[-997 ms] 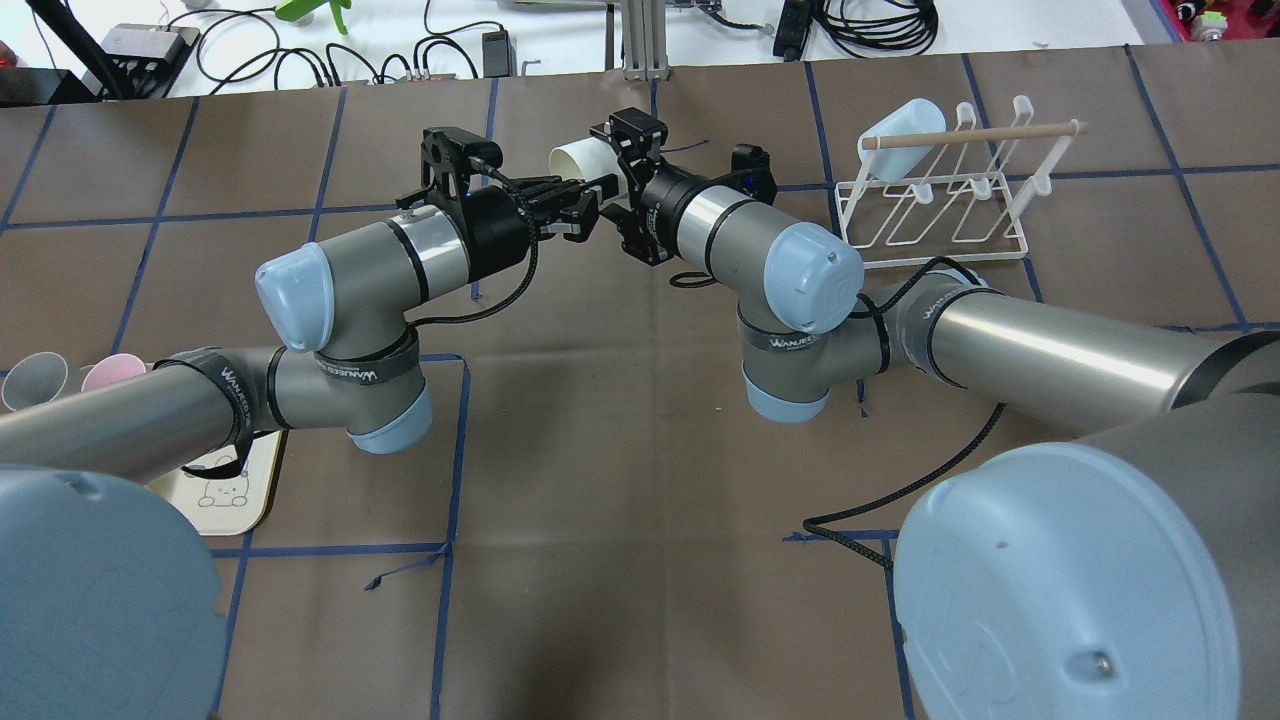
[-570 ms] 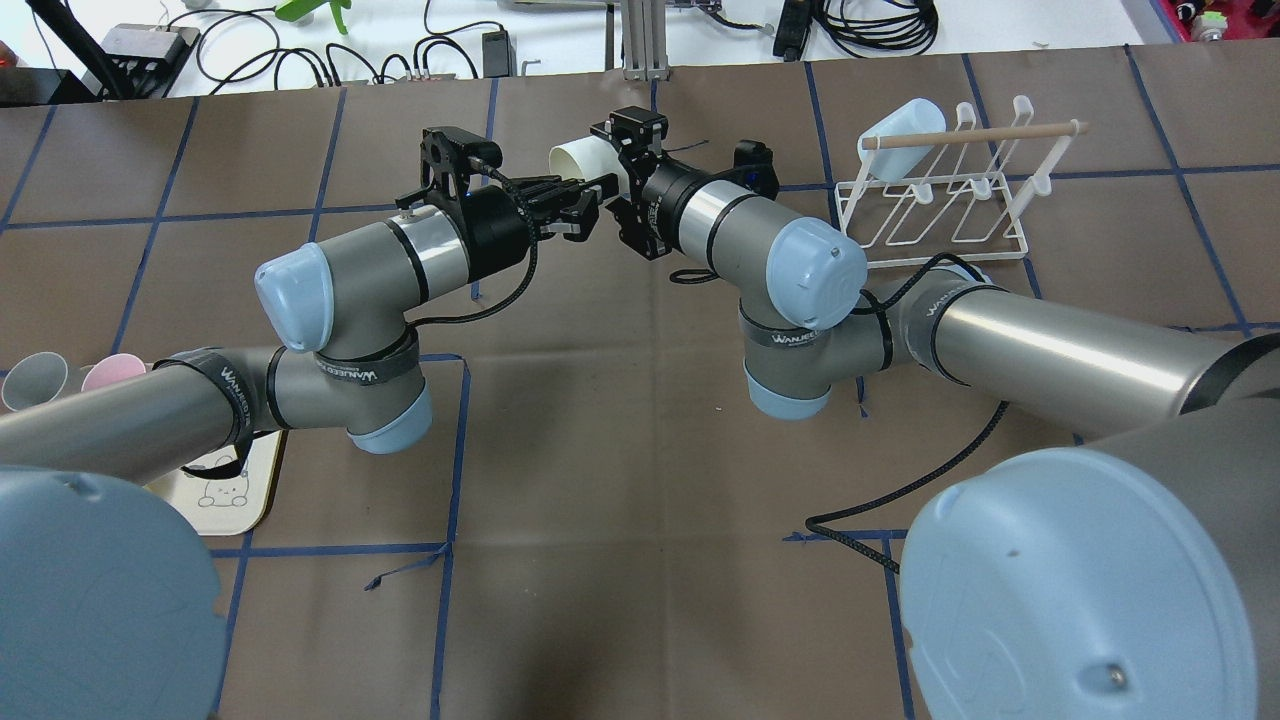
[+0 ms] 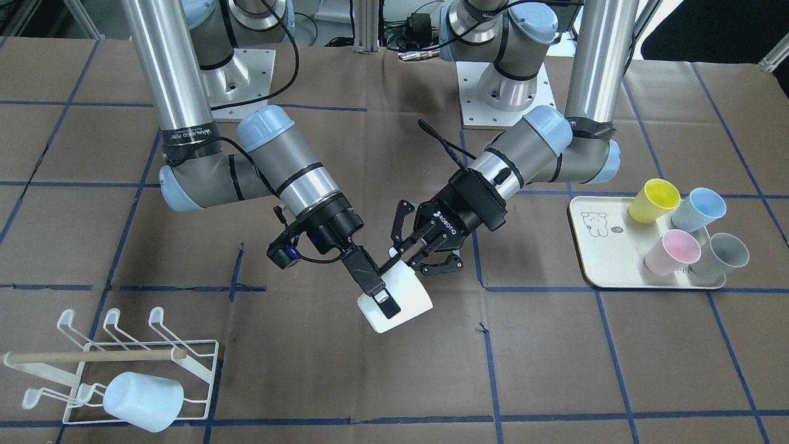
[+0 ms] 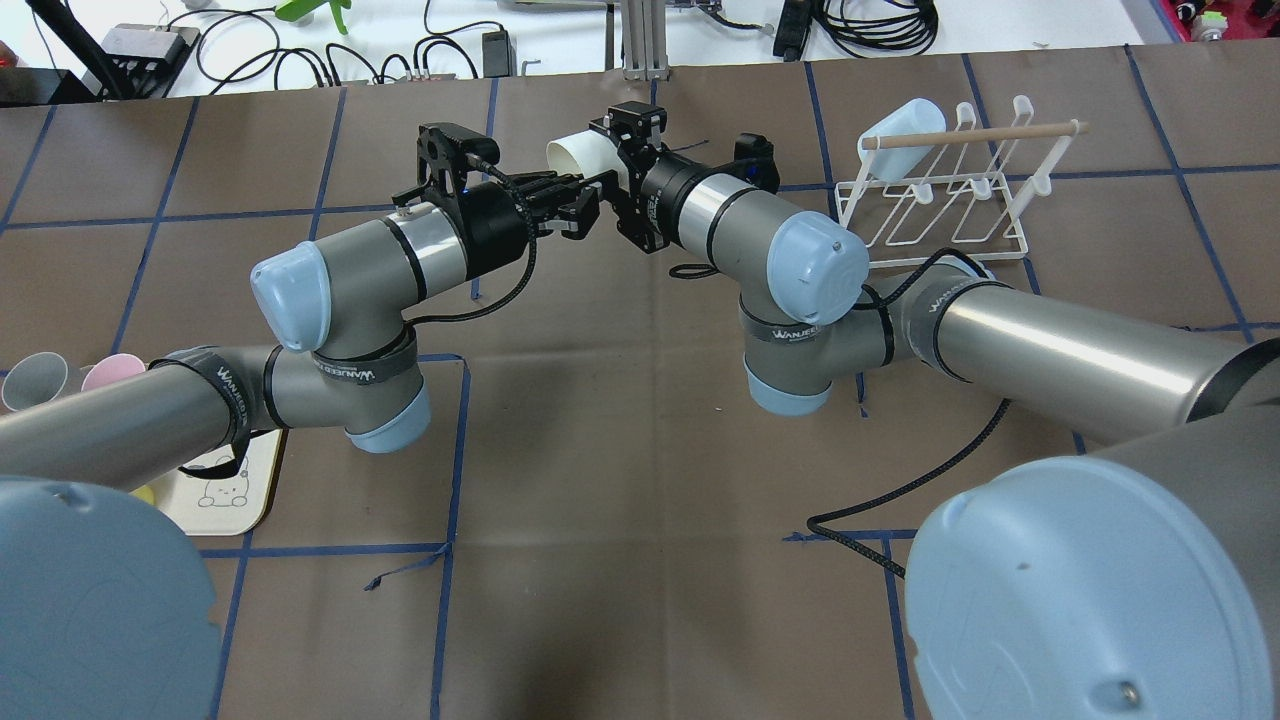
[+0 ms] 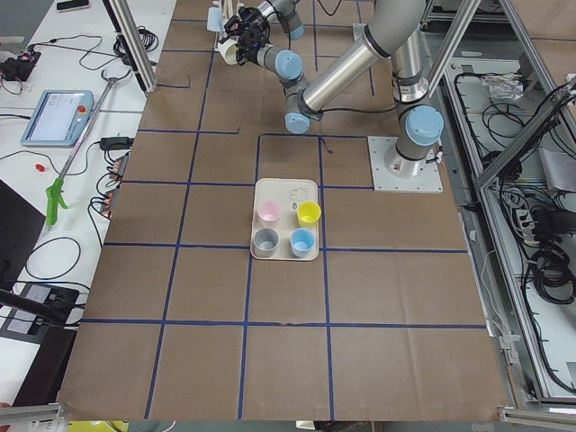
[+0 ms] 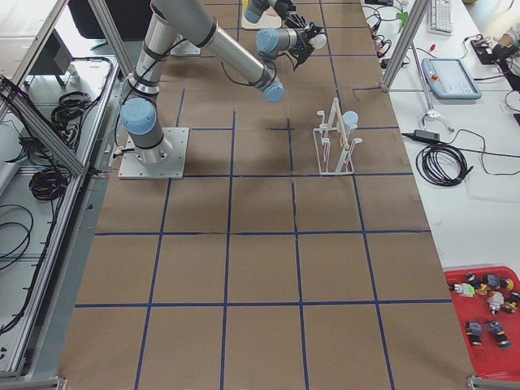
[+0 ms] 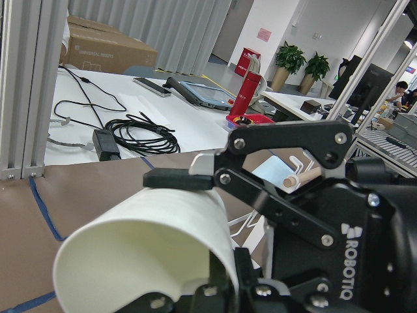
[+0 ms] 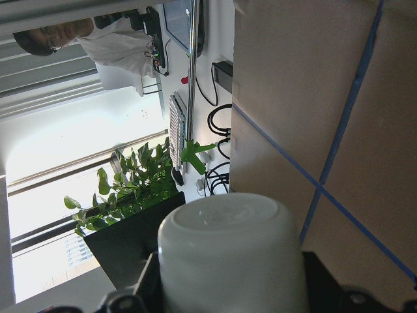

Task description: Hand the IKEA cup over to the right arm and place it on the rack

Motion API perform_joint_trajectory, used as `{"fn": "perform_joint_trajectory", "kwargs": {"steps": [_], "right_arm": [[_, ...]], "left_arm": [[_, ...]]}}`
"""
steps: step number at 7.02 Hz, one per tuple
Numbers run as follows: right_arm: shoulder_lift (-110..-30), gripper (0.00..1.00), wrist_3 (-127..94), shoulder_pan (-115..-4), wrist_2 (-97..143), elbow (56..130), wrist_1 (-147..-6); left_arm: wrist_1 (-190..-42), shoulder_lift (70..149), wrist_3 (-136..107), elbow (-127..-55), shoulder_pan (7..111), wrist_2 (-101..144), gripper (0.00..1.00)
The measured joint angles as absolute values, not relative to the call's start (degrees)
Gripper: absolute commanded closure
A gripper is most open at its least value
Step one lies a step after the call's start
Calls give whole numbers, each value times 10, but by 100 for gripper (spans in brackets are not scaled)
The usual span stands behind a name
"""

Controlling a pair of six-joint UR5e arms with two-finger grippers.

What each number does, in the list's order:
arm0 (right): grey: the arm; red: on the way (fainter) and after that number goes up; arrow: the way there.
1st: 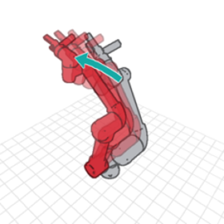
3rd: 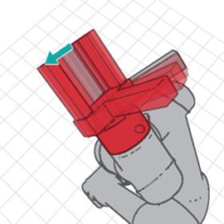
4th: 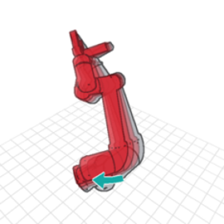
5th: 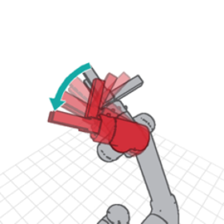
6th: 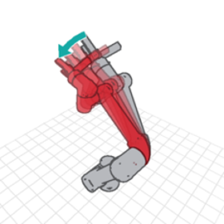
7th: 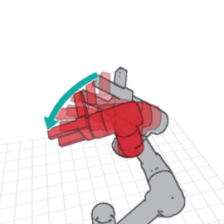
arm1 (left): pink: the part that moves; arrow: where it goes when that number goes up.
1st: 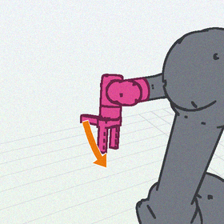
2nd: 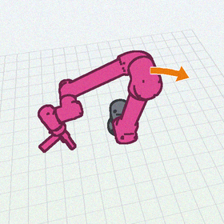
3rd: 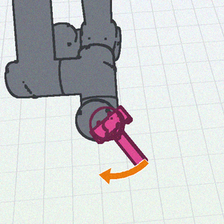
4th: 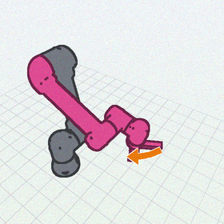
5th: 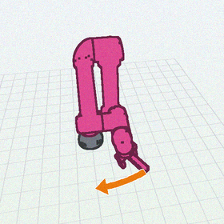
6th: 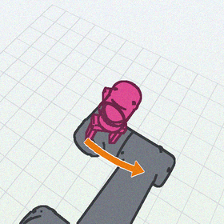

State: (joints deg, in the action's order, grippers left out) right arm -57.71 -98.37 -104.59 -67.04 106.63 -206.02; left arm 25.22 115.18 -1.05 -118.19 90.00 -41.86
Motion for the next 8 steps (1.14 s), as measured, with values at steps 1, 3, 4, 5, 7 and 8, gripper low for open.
{"fn": "perform_joint_trajectory", "kwargs": {"steps": [1,3,4,5,7,8], "right_arm": [[-577,58,-983,-1046,-670,1066,-2060],[-577,59,-982,-1046,-670,1066,-2060],[-577,60,-980,-1046,-669,1066,-2060],[-577,61,-978,-1042,-668,1065,-2060],[-578,67,-962,-1023,-664,1064,-2060],[-579,70,-944,-1007,-663,1064,-2060]], "left_arm": [[252,1151,-16,-1182,900,-419,1],[256,1154,-22,-1181,900,-420,0],[259,1153,-23,-1183,897,-420,0],[260,1149,-23,-1185,888,-420,0],[257,1127,-23,-1197,842,-416,0],[255,1113,-22,-1210,815,-415,0]]}}
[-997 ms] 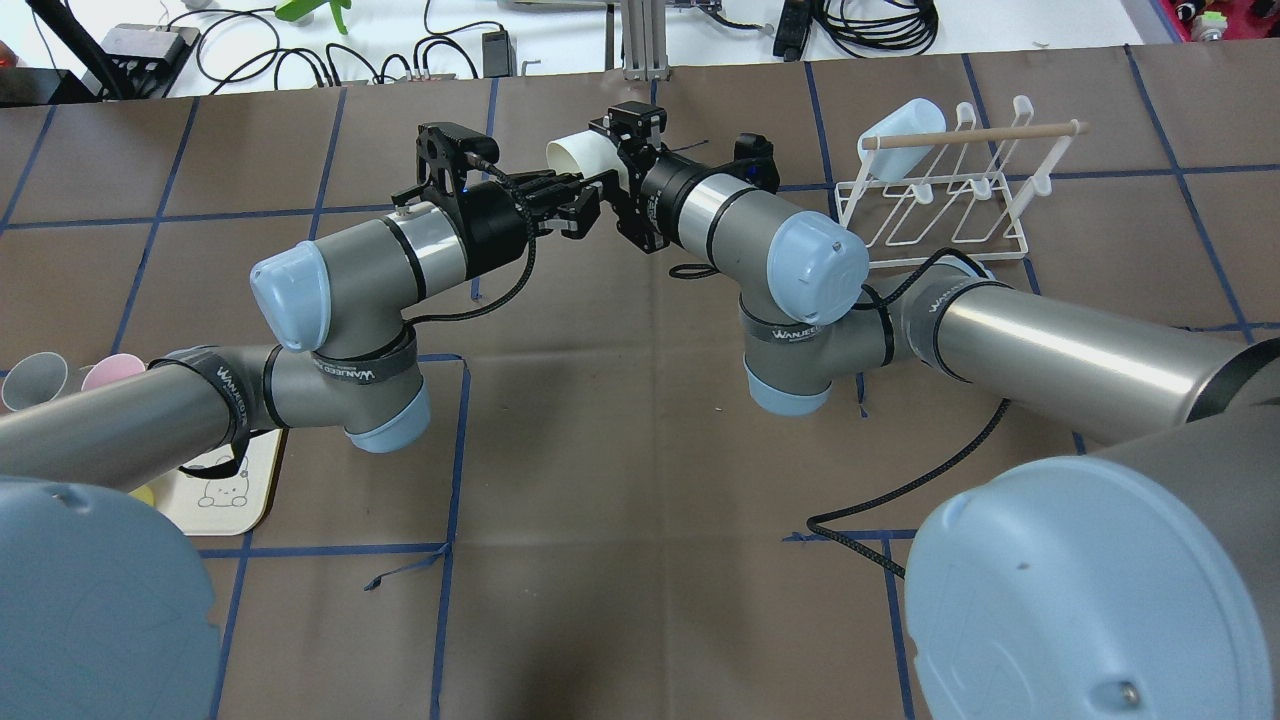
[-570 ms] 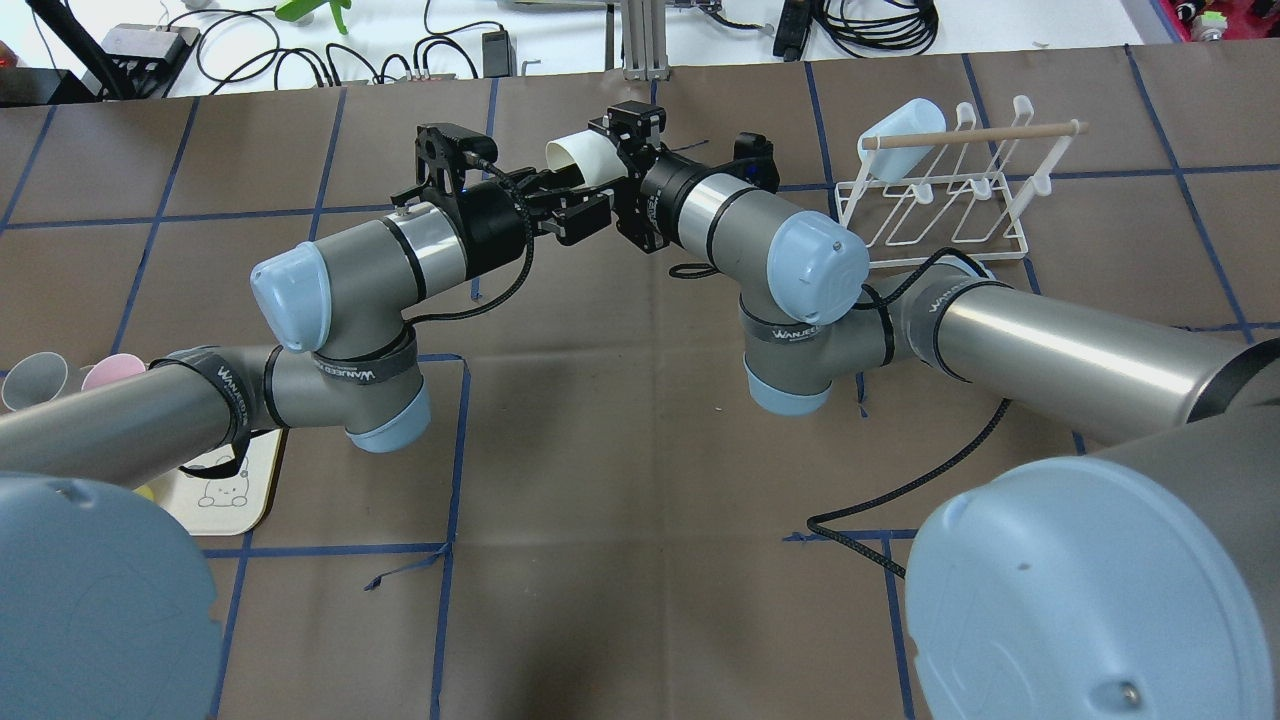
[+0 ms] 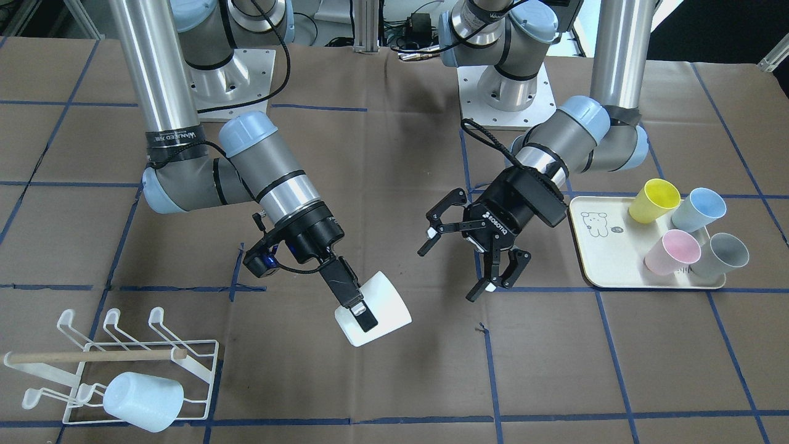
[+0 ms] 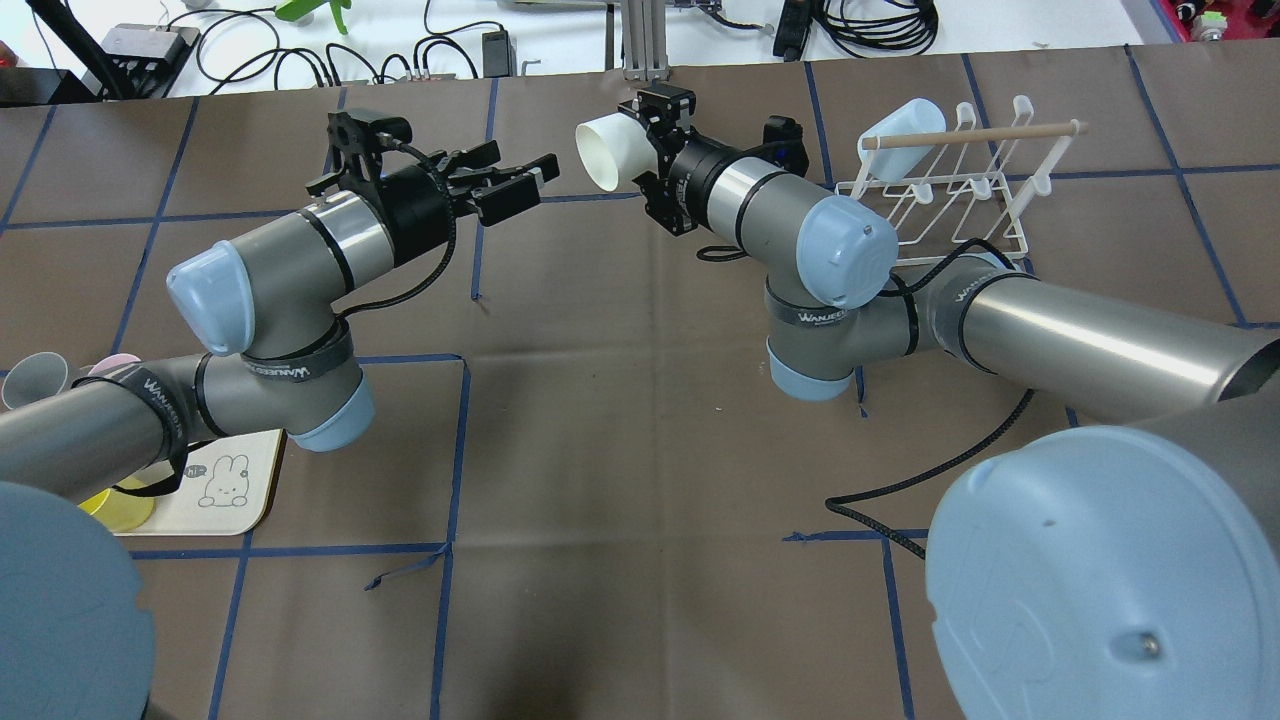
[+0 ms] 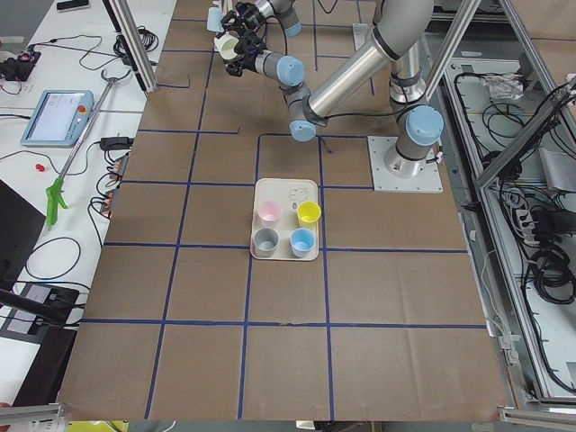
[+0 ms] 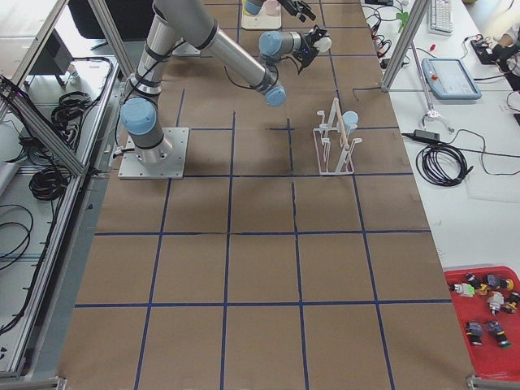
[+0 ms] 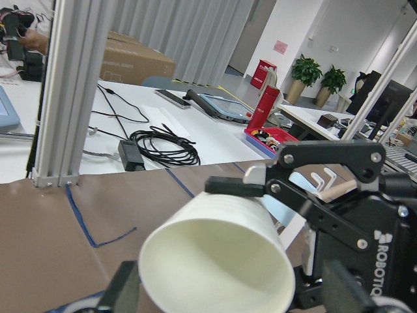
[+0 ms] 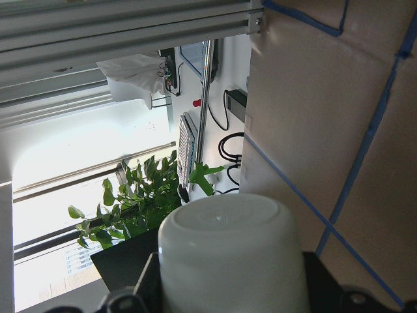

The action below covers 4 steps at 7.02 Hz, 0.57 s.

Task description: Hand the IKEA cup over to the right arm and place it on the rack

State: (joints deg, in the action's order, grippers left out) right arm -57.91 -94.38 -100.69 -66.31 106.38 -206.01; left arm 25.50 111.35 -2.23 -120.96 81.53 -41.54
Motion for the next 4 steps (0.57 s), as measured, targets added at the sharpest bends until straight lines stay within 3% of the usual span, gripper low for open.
{"fn": "perform_joint_trajectory", "kwargs": {"steps": [2,4], "right_arm": [[-595,72,-845,-972,-663,1065,-2059],[-616,74,-660,-935,-663,1071,-2058]], "left_arm": [[234,1094,-23,-1221,781,-417,0],[120,1057,-23,-1194,780,-454,0]]}}
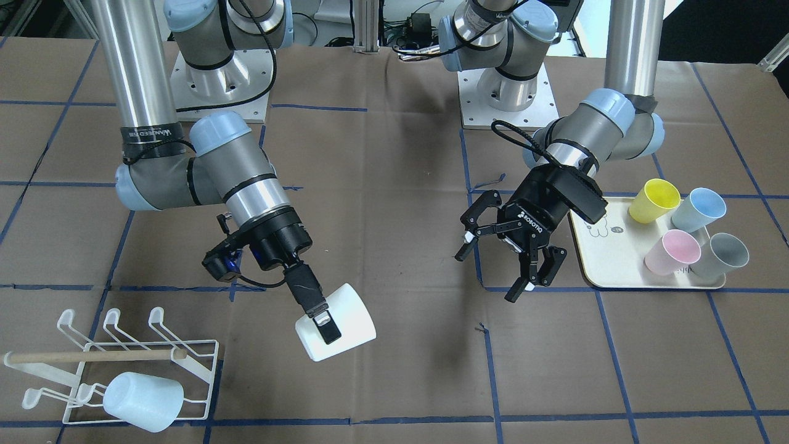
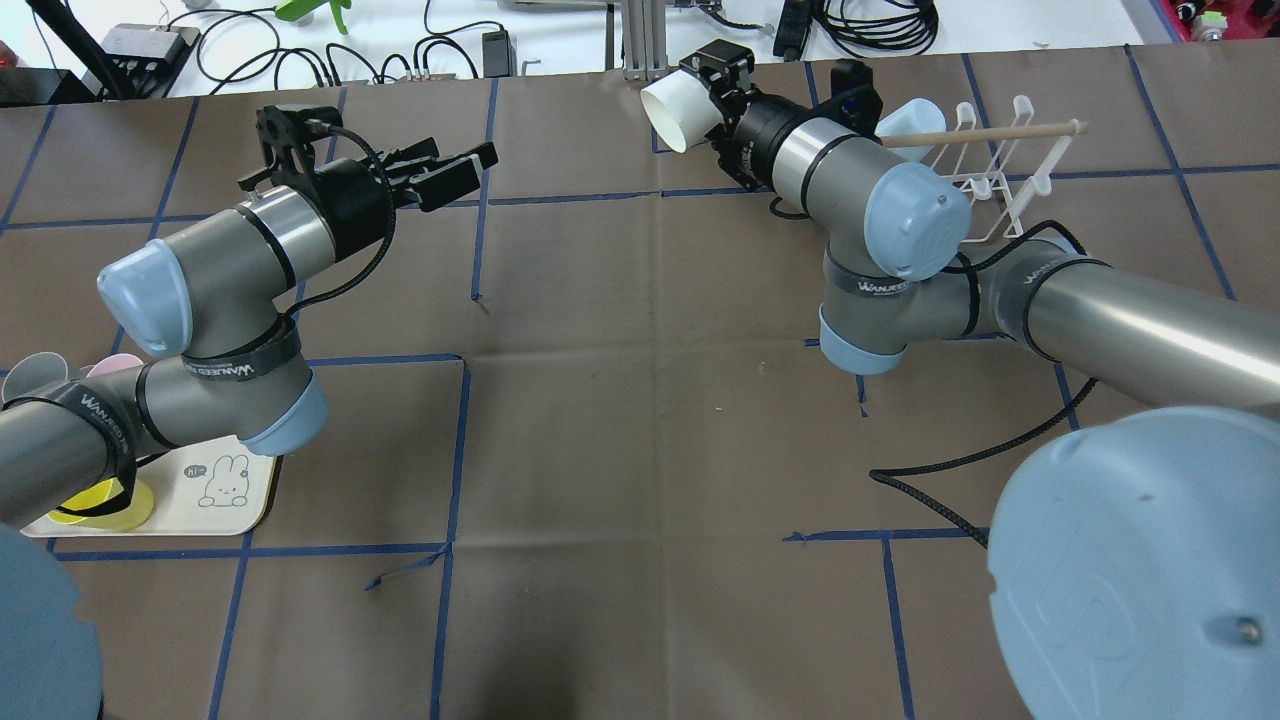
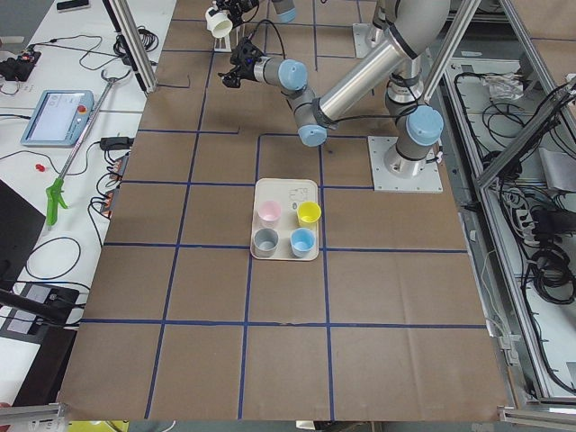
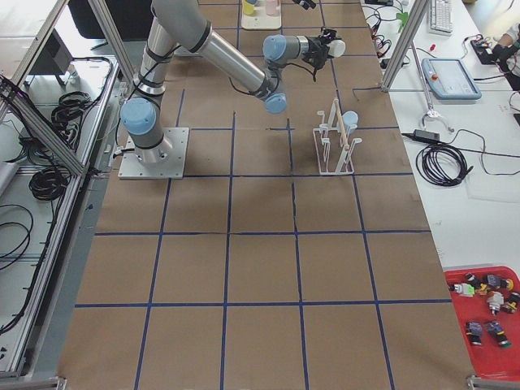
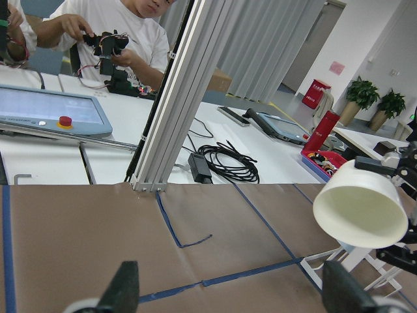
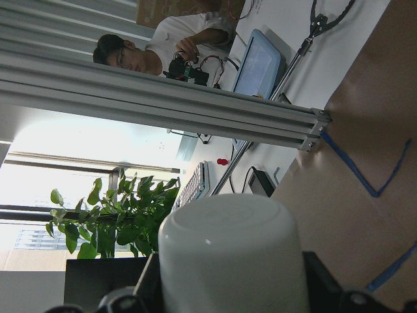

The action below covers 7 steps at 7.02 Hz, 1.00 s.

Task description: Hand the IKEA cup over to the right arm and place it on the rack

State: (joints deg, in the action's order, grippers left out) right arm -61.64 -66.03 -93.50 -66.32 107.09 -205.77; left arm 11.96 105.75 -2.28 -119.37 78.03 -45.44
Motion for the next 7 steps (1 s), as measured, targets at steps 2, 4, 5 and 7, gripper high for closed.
{"fn": "perform_joint_trajectory", "kwargs": {"steps": [2,4,5,7], "right_arm": [[-630,75,-445,-904,-666,1072,-2058],[-647,75,-262,-866,-664,1072,-2060],[-649,75,-200,-843,-661,1073,-2063],[-650,78,-109,-791,-638,1076,-2066]], "left_arm": [[-95,1011,-22,-1121,806,-544,0],[-378,980,-22,-1019,853,-690,0],[-523,973,-21,-968,866,-748,0],[-760,971,-17,-888,873,-824,0]]}}
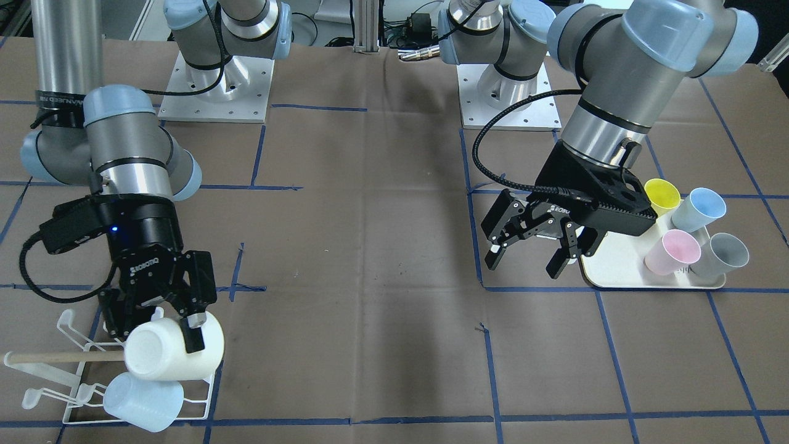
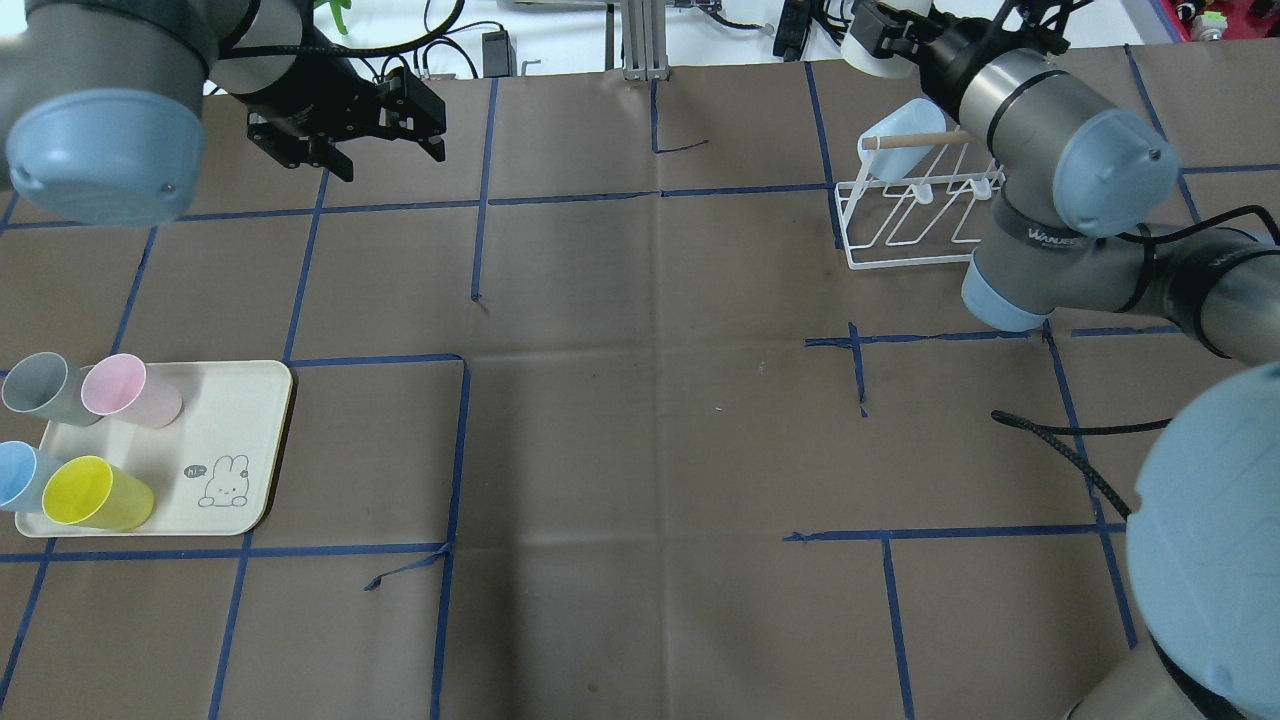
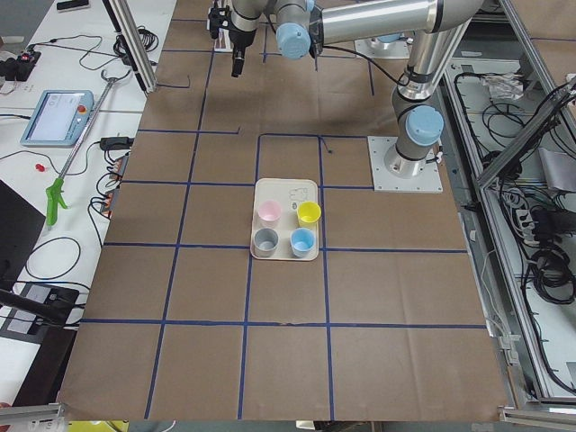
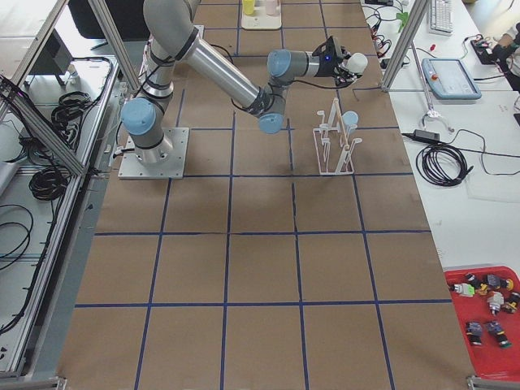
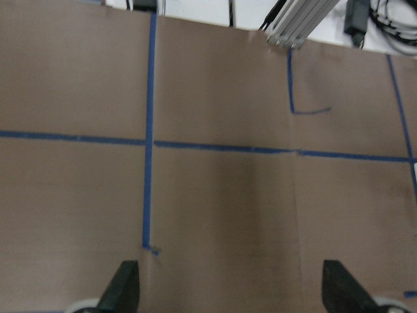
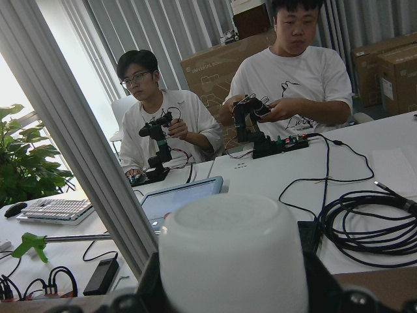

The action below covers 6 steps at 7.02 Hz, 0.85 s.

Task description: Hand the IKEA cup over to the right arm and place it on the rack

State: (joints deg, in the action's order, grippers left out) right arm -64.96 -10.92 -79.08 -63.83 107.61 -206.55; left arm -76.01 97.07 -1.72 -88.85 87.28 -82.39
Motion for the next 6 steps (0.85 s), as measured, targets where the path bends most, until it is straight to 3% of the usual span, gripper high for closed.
{"fn": "perform_joint_trajectory", "kwargs": {"steps": [2,6], "right_arm": [[-641,78,-21,-730,-613,1082,-2066],[-598,78,103,-650,-555,1073,-2070]], "left_arm": [[-869,961,-12,-864,875,-871,0],[-879,945,-10,-868,879,-879,0]]}}
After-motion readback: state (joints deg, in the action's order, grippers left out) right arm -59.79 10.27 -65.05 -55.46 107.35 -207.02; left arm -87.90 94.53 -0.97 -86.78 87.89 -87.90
